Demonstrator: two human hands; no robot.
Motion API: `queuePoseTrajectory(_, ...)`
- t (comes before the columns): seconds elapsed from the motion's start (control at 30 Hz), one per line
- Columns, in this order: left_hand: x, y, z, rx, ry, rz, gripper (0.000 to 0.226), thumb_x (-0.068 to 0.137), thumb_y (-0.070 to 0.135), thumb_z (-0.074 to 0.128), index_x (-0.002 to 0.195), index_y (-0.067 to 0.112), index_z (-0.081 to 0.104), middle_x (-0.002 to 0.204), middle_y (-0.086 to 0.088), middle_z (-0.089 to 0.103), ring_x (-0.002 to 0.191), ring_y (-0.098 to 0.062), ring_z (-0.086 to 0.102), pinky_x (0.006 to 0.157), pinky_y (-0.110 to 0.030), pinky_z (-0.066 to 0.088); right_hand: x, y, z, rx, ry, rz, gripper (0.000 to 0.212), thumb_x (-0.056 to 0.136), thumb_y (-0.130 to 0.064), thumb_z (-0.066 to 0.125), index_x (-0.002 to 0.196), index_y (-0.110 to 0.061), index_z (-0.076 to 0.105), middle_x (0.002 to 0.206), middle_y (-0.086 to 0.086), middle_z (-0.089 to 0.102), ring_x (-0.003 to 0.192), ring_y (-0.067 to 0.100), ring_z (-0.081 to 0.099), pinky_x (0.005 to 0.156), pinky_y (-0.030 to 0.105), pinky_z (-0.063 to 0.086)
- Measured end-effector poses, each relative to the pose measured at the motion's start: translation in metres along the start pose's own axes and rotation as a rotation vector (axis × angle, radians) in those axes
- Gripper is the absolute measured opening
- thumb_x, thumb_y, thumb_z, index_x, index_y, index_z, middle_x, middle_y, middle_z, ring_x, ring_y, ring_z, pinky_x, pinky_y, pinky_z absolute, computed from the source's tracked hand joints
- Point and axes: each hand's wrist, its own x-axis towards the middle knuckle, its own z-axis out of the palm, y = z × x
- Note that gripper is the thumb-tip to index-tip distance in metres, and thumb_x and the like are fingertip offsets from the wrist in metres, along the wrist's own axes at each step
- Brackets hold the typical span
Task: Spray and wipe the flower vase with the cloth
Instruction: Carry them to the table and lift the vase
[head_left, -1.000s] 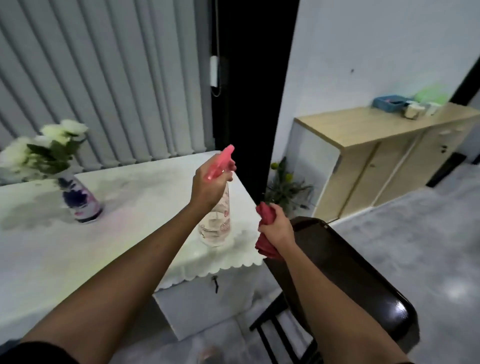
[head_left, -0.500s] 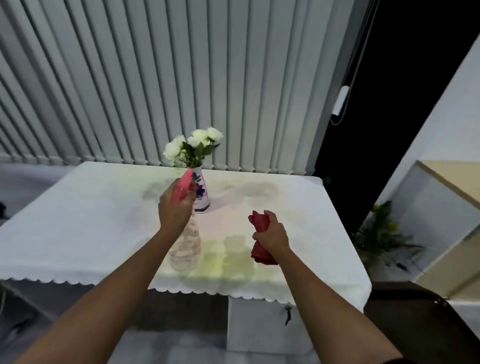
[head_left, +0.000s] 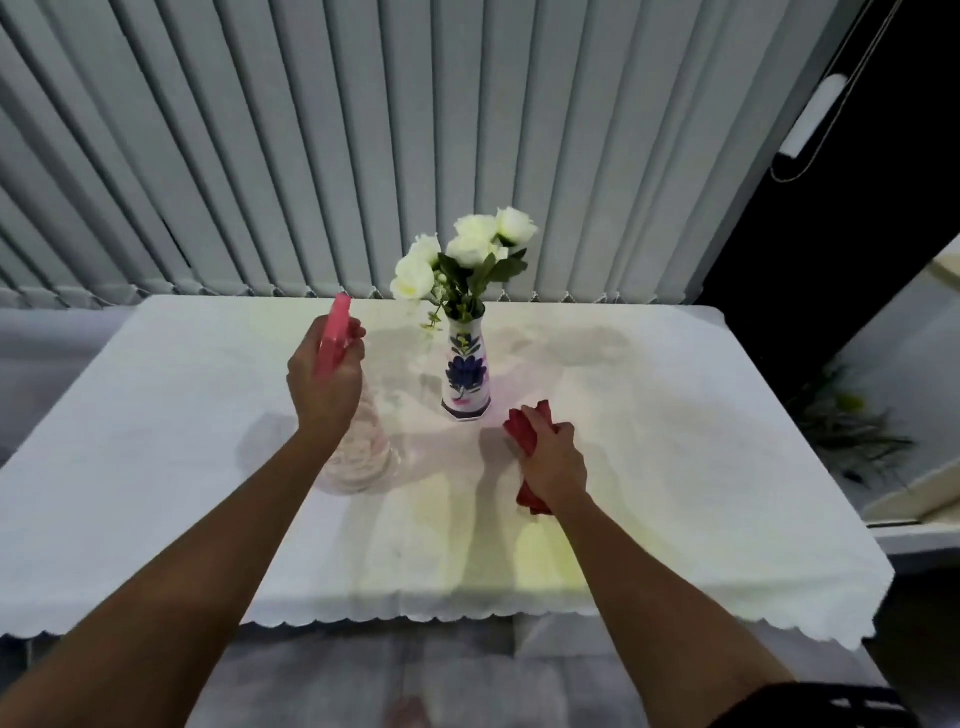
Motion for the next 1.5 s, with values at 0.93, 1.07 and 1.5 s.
queuePoseTrajectory(0.93, 0.046, -0.039, 0.014, -0.110, -0.191, -0.020, 0.043, 0.074, 0.000, 0.053, 0.087, 0.039, 0.065, 0.077, 0.013, 0.068, 0.081, -0.005, 0.065, 0.082, -0.033, 0.053, 0.028, 0.014, 0.030, -0.534, -0.064, -0.176, 0.051, 0.101, -0.047, 0.026, 0.146, -0.026, 0.038, 0.156, -0.006, 0.034, 0.149, 0.018, 0.014, 0.117, 0.052, 0.009)
queuePoseTrajectory(1.07, 0.050, -0.042, 0.017, -0.101, -0.236, -0.011, 0.051, 0.075, 0.003, 0.053, 0.089, 0.050, 0.064, 0.080, 0.015, 0.069, 0.086, -0.014, 0.066, 0.086, -0.045, 0.055, 0.057, -0.023, 0.007, -0.096, 0.099, -0.089, 0.040, 0.093, -0.039, 0.054, 0.129, -0.019, 0.059, 0.133, 0.003, 0.061, 0.127, 0.024, 0.052, 0.106, 0.036, 0.036)
queuePoseTrajectory(1.5, 0.046, -0.051, 0.019, -0.126, -0.177, 0.000, 0.050, 0.079, 0.011, 0.056, 0.094, 0.058, 0.063, 0.087, 0.011, 0.071, 0.085, -0.027, 0.068, 0.079, -0.053, 0.055, 0.101, -0.083, 0.022, 0.415, -0.068, -0.179, 0.051, 0.073, -0.023, 0.082, 0.115, -0.020, 0.053, 0.100, -0.008, 0.063, 0.089, 0.014, 0.059, 0.073, 0.017, 0.042)
